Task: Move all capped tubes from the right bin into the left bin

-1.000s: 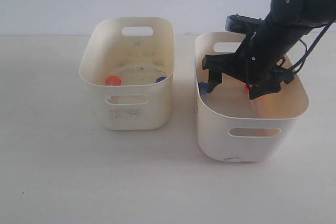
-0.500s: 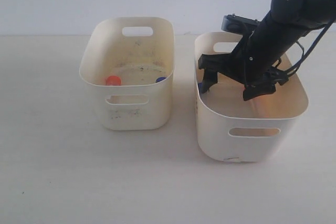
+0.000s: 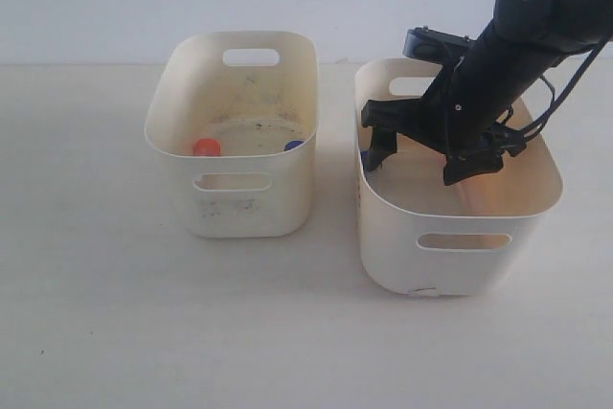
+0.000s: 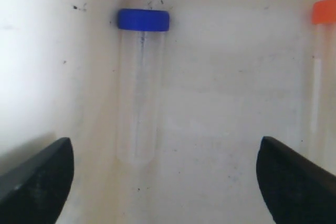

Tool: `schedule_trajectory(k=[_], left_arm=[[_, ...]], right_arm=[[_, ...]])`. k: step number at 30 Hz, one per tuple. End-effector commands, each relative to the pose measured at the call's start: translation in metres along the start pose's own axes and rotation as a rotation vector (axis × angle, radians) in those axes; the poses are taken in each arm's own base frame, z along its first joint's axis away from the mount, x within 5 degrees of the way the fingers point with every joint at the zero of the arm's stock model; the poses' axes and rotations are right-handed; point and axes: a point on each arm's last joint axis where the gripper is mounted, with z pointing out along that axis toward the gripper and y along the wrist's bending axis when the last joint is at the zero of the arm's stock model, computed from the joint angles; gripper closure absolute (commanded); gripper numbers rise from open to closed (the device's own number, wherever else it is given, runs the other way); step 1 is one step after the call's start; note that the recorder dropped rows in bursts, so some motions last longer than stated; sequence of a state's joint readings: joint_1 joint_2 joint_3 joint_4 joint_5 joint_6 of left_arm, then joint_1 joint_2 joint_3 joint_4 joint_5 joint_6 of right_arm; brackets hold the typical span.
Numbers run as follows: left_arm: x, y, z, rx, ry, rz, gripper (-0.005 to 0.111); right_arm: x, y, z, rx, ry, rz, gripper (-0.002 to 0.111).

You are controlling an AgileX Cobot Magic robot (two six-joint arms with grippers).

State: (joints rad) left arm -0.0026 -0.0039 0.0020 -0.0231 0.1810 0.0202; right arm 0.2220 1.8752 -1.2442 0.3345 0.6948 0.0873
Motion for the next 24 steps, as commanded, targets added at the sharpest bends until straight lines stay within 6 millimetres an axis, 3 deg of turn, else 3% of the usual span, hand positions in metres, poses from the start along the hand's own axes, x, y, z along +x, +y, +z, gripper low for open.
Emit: schedule_trajectory(k=[1, 24], left_arm=[[-0.0011, -0.0004, 0.0002, 0.008, -0.005, -0.007, 0.103], [-0.0011, -0.0004, 0.0002, 0.008, -0.005, -0.007, 0.103]], right_arm=[[0.0005, -0.0010, 0.0009, 0.000, 0.005, 0.005, 0.021], [0.0005, -0.0008, 0.0009, -0.001, 0.004, 0.006, 0.021]])
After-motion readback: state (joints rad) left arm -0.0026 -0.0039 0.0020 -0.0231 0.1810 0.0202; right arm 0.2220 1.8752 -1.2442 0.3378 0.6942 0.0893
